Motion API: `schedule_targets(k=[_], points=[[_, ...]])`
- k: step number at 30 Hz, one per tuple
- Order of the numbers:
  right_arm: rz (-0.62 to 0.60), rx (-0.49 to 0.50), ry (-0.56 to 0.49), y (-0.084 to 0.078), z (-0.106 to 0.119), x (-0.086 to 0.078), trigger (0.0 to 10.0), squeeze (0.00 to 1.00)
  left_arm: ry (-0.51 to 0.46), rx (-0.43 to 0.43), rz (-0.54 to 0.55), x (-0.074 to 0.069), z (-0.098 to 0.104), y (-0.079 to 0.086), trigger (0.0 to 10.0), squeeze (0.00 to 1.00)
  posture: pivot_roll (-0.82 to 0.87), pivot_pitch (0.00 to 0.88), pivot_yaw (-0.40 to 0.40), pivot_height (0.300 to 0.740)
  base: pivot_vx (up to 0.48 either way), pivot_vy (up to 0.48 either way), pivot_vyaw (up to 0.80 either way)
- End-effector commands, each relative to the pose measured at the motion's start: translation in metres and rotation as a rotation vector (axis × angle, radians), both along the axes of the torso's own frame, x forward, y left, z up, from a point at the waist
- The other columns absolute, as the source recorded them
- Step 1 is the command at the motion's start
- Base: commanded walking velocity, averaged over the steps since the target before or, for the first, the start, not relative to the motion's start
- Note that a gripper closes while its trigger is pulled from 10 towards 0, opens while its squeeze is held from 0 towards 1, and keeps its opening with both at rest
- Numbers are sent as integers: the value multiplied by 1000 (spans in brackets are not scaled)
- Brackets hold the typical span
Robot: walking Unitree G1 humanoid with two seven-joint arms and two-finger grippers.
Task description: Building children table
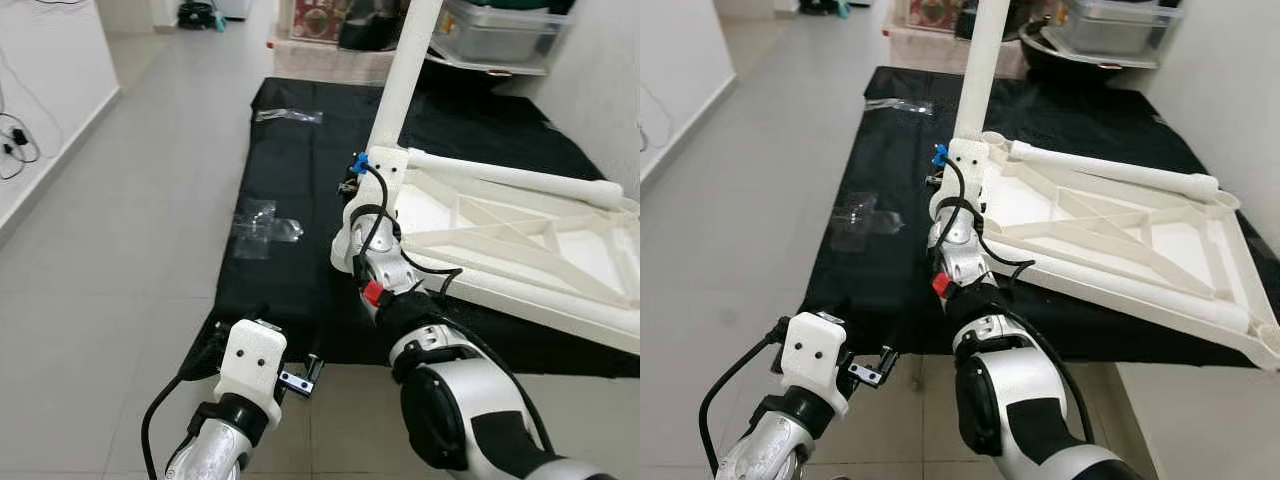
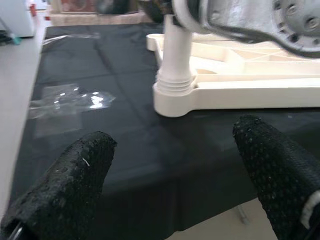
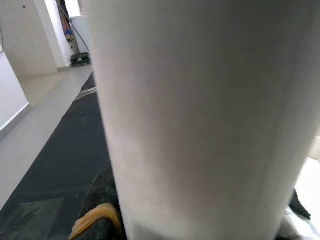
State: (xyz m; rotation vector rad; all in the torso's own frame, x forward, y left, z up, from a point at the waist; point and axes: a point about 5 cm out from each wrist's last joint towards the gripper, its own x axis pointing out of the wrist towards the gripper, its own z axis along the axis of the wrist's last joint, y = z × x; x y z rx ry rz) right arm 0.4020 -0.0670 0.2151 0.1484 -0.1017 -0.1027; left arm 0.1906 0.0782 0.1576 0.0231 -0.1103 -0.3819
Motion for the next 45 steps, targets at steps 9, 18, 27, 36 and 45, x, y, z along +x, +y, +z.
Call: schedule_targets(k=[9, 18, 27, 36, 45], points=[[325, 56, -63, 13, 1, -2, 10000, 0, 23, -3, 0, 0, -4, -1, 10000, 0, 99, 104, -94, 740, 0, 0, 0], [919, 14, 7, 4, -10, -6, 10000, 0, 24, -5, -2, 2, -4, -2, 10000, 0, 98, 108, -95, 740, 0, 0, 0], [1451, -99, 8, 13, 1, -24, 10000, 0, 26, -4, -2, 2, -4, -1, 10000, 0, 112, 112, -102, 740, 0, 0, 0], [1277, -170, -71, 34, 21, -15, 0, 0, 24, -1, 2, 1, -3, -1, 10000, 0, 117, 116, -104, 740, 0, 0, 0], [835, -151, -45, 22, 16, 1, 0, 0, 27, -1, -2, 1, -4, -1, 10000, 0, 109, 114, -99, 740, 0, 0, 0]])
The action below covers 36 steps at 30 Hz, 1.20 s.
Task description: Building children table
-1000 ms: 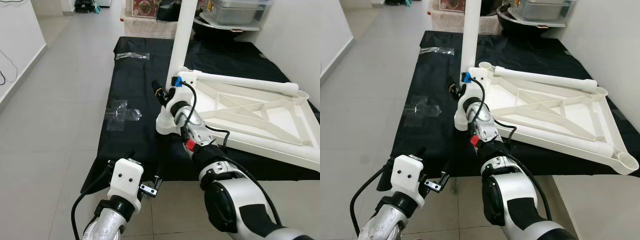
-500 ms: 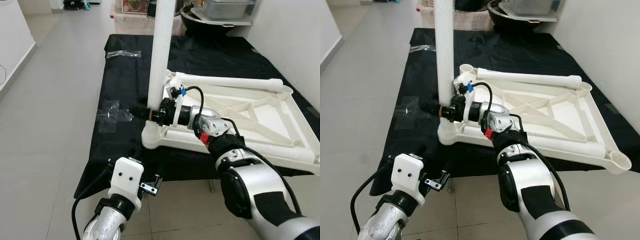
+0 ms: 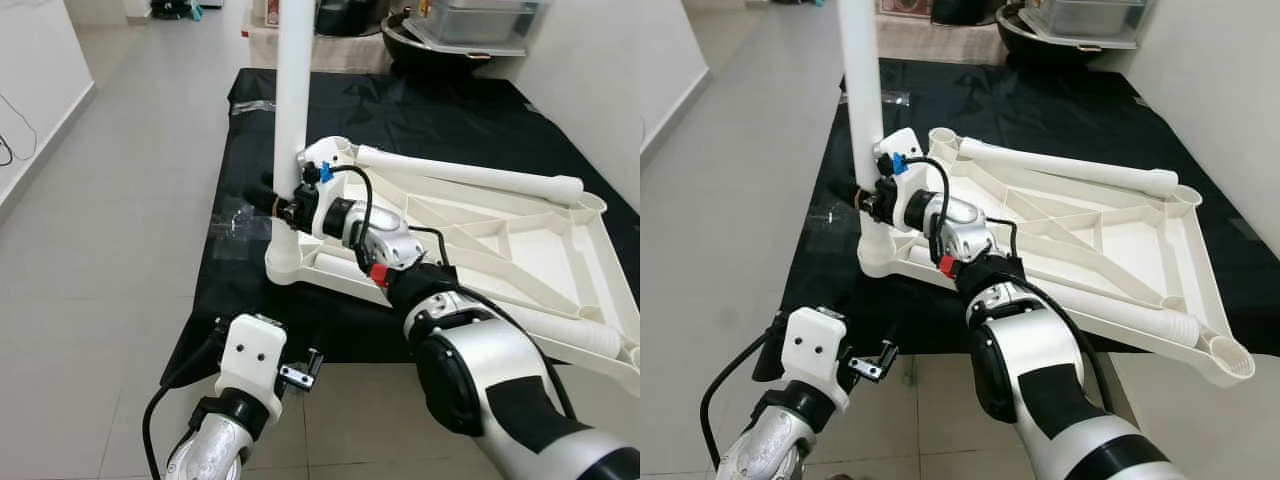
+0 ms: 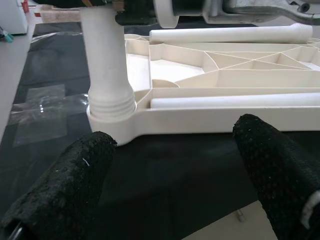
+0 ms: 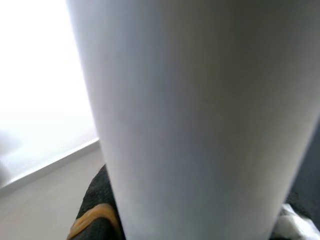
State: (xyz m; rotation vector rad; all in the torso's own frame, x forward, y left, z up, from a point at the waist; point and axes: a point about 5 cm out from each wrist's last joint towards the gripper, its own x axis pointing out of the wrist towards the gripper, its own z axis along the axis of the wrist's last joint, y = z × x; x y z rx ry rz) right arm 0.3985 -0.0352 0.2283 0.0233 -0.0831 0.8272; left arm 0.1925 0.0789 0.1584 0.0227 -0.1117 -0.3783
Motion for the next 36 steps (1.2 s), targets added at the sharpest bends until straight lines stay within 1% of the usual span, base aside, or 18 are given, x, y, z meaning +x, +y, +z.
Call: schedule_targets(k=[1, 2, 4, 5, 8, 12, 17, 18, 20, 21, 22, 26, 27, 31, 33, 34, 35, 36], points=[[-87, 13, 4, -10, 3, 5, 0, 0, 28, 0, -6, -1, -5, -2, 10000, 0, 109, 114, -99, 740, 0, 0, 0], [-167, 18, 19, -12, 0, 7, 0, 0, 28, 0, -7, -1, -5, -2, 10000, 0, 108, 113, -100, 740, 0, 0, 0], [-494, 0, 74, -26, -13, 13, 0, 0, 29, 1, -8, -1, -5, -2, 10000, 0, 108, 103, -97, 740, 0, 0, 0], [-494, 0, 74, -26, -13, 13, 0, 0, 29, 1, -8, -1, -5, -2, 10000, 0, 108, 103, -97, 740, 0, 0, 0], [-918, 94, 166, -43, -28, 10, 0, 0, 28, 4, -10, -1, -6, -3, 10000, 0, 108, 94, -99, 740, 0, 0, 0], [-983, 142, 184, -37, -29, 7, 0, 0, 28, 5, -10, -2, -6, -2, 10000, 0, 108, 91, -98, 740, 0, 0, 0], [-970, 172, 181, -26, -26, 4, 0, 0, 28, 6, -11, -2, -6, -2, 10000, 0, 110, 84, -98, 740, 0, 0, 0], [-942, 189, 174, -20, -24, 3, 10000, 0, 27, 7, -11, -2, -7, -3, 10000, 0, 110, 81, -100, 740, 0, 0, 0], [-924, 200, 169, -15, -22, 2, 10000, 0, 27, 7, -11, -2, -7, -3, 10000, 0, 110, 80, -100, 740, 0, 0, 0], [-898, 219, 132, -11, -17, 1, 10000, 1000, 27, 7, -10, -3, -7, -3, 10000, 0, 111, 78, -99, 740, 0, 0, 0], [-862, 225, 61, -12, -9, 0, 10000, 1000, 28, 6, -10, -3, -7, -3, 10000, 0, 112, 75, -102, 740, 0, 0, 0], [-855, 206, 12, -18, -7, 1, 10000, 1000, 29, 5, -9, -3, -7, -3, 10000, 0, 111, 74, -102, 740, 0, 0, 0], [-805, 201, -5, -20, -6, 2, 10000, 0, 29, 4, -9, -3, -7, -3, 10000, 0, 109, 73, -99, 740, 0, 0, 0], [-385, 181, 10, -19, -11, 2, 10000, 0, 32, 3, -10, -3, -7, -3, 10000, 0, 104, 75, -94, 740, 0, 0, 0], [-385, 181, 10, -19, -11, 2, 10000, 0, 32, 3, -10, -3, -7, -3, 10000, 0, 104, 75, -94, 740, 0, 0, 0], [-212, 146, 16, -18, -13, 0, 10000, 0, 32, 3, -11, -3, -7, -3, 10000, 0, 105, 77, -93, 740, 0, 0, 0], [-212, 146, 16, -18, -13, 0, 10000, 0, 32, 3, -11, -3, -7, -3, 10000, 0, 105, 77, -93, 740, 0, 0, 0], [-28, 99, 23, -19, -16, -4, 10000, 0, 31, 4, -12, -3, -7, -3, 10000, 0, 111, 80, -96, 740, 0, 0, 0]])
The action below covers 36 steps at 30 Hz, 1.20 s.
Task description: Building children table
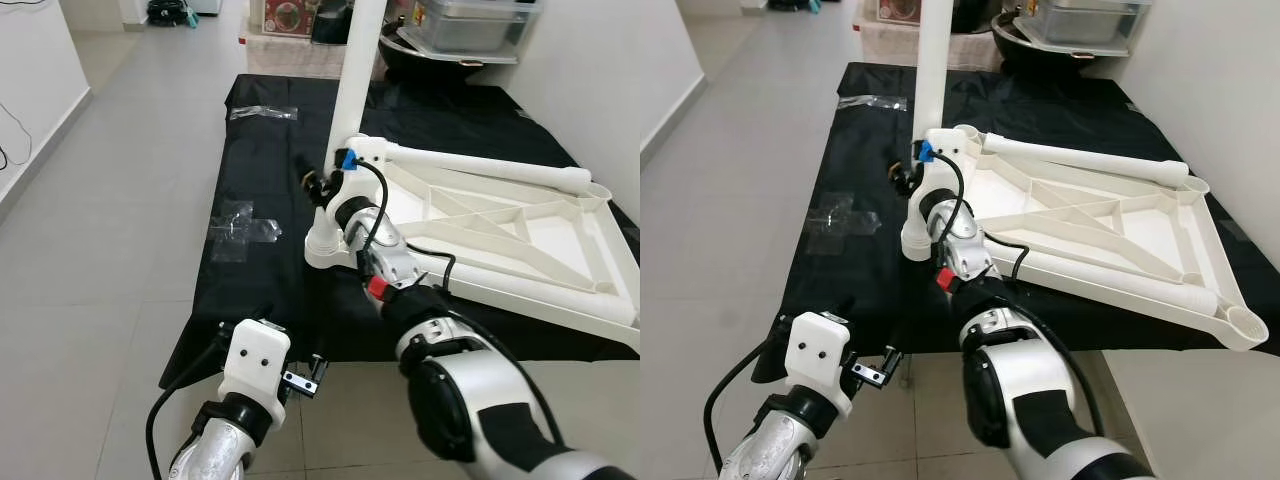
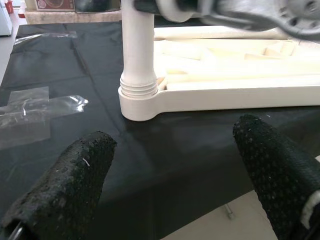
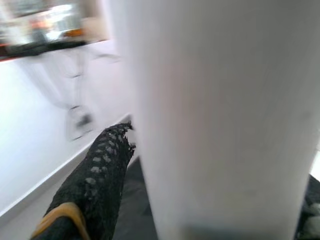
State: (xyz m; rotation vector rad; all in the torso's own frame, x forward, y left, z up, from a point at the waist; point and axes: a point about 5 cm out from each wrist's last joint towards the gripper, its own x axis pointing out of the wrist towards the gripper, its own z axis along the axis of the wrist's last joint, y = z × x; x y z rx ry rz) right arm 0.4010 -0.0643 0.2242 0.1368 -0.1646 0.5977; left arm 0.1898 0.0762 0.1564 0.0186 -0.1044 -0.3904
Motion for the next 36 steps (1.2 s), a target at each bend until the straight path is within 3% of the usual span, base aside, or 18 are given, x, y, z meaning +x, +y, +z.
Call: schedule_targets(k=[1, 4, 12, 13, 15, 16, 17, 19, 20, 22, 24, 26, 27, 29, 30, 31, 33, 36], points=[[197, -41, 38, 10, -12, -7, 10000, 0, 23, 6, 0, 0, -5, 0, 10000, 0, 111, 80, -96, 740, 0, 0, 0], [649, -159, 76, 12, -14, -21, 10000, 0, 22, 11, 2, 1, -5, 0, 10000, 0, 121, 88, -103, 740, 0, 0, 0], [842, -202, 82, 29, -13, -30, 10000, 0, 22, 12, 7, 1, -4, 1, 10000, 0, 131, 98, -107, 740, 0, 0, 0], [809, -209, 81, 34, -11, -29, 0, 0, 22, 12, 8, 1, -4, 1, 10000, 0, 127, 100, -107, 740, 0, 0, 0], [788, -212, 80, 37, -10, -28, 0, 0, 21, 12, 9, 1, -4, 1, 10000, 0, 127, 100, -107, 740, 0, 0, 0], [700, -218, 53, 40, -8, -24, 0, 0, 22, 11, 9, 1, -4, 1, 10000, 0, 126, 103, -108, 740, 0, 0, 0], [700, -218, 53, 40, -8, -24, 0, 0, 22, 11, 9, 1, -4, 1, 10000, 0, 126, 103, -108, 740, 0, 0, 0], [501, -217, 19, 43, -2, -16, 0, 0, 23, 9, 9, 2, -4, 1, 10000, 0, 120, 107, -102, 740, 0, 0, 0], [501, -217, 19, 43, -2, -16, 0, 0, 23, 9, 9, 2, -4, 1, 10000, 0, 120, 107, -102, 740, 0, 0, 0], [319, -204, 3, 39, 3, -8, 0, 0, 25, 8, 7, 2, -4, 1, 10000, 0, 111, 108, -100, 740, 0, 0, 0], [275, -194, -1, 37, 6, -6, 0, 0, 25, 8, 6, 2, -4, 1, 10000, 0, 111, 108, -101, 740, 0, 0, 0], [27, -136, 52, 25, 7, 4, 0, 0, 24, 9, 3, 2, -4, 1, 10000, 0, 108, 108, -98, 740, 0, 0, 0], [27, -136, 52, 25, 7, 4, 0, 0, 24, 9, 3, 2, -4, 1, 10000, 0, 108, 108, -98, 740, 0, 0, 0], [-278, -84, 128, 5, 1, 12, 0, 0, 22, 9, 3, 2, -4, 1, 10000, 0, 108, 110, -99, 740, 0, 0, 0], [-373, -76, 143, -3, -2, 13, 0, 0, 21, 8, 3, 2, -3, 1, 10000, 0, 108, 110, -99, 740, 0, 0, 0], [-373, -76, 143, -3, -2, 13, 0, 0, 21, 8, 3, 2, -3, 1, 10000, 0, 108, 110, -99, 740, 0, 0, 0], [-608, -23, 190, -20, -12, 11, 0, 0, 18, 9, 3, 2, -3, 1, 10000, 0, 106, 111, -98, 740, 0, 0, 0], [-738, 31, 215, -27, -18, 8, 0, 0, 17, 10, 3, 2, -3, 1, 10000, 0, 107, 110, -95, 740, 0, 0, 0]])
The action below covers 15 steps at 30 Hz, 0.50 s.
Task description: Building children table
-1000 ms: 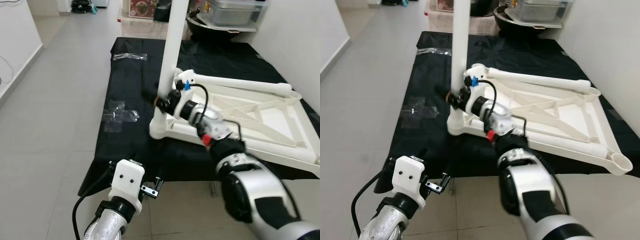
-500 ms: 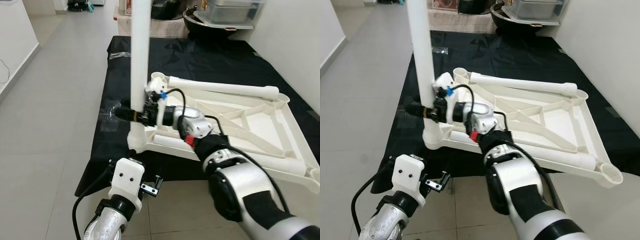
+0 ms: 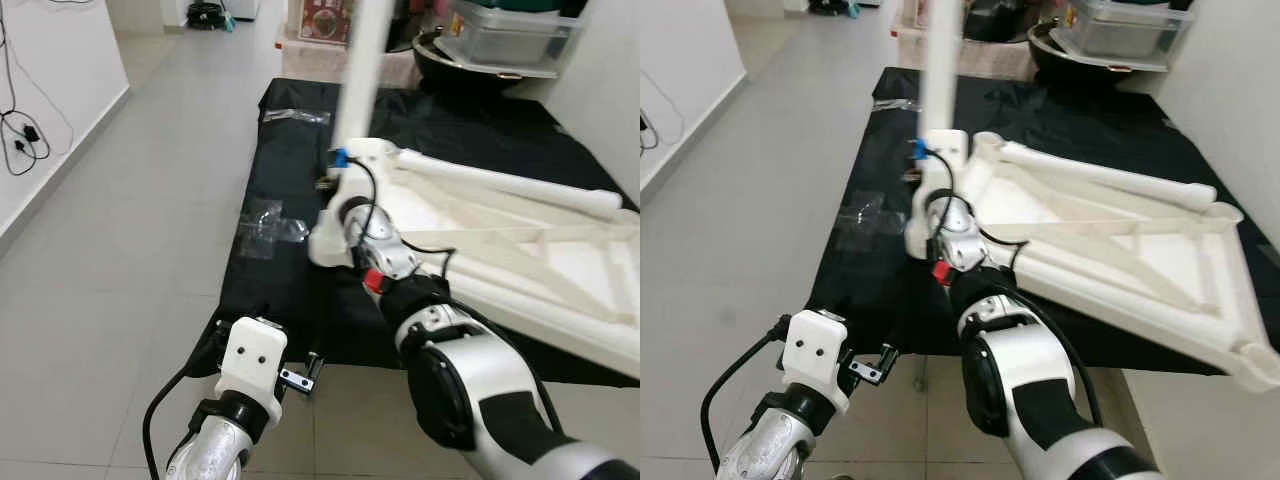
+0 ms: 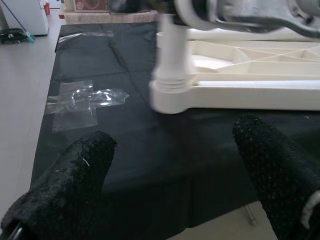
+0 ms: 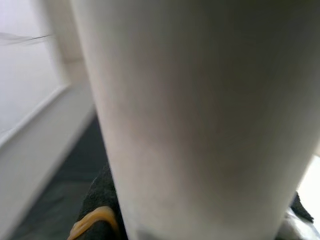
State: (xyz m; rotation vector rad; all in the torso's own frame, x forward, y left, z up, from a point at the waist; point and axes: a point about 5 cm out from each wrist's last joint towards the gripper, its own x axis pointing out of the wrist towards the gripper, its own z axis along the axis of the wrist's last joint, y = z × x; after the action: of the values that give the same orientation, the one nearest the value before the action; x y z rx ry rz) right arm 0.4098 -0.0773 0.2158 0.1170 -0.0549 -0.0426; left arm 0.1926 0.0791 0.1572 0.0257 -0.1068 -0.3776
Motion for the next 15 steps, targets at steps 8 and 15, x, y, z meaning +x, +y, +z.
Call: schedule_targets(k=[8, 15], points=[[-71, 95, -5, 5, -4, -5, 10000, 1000, 22, 3, -10, 0, -4, -2, 10000, 0, 102, 107, -94, 740, 0, 0, 0], [2, 66, -86, 7, 1, -8, 10000, 1000, 23, 2, -10, 0, -5, -3, 10000, 0, 105, 99, -97, 740, 0, 0, 0]])
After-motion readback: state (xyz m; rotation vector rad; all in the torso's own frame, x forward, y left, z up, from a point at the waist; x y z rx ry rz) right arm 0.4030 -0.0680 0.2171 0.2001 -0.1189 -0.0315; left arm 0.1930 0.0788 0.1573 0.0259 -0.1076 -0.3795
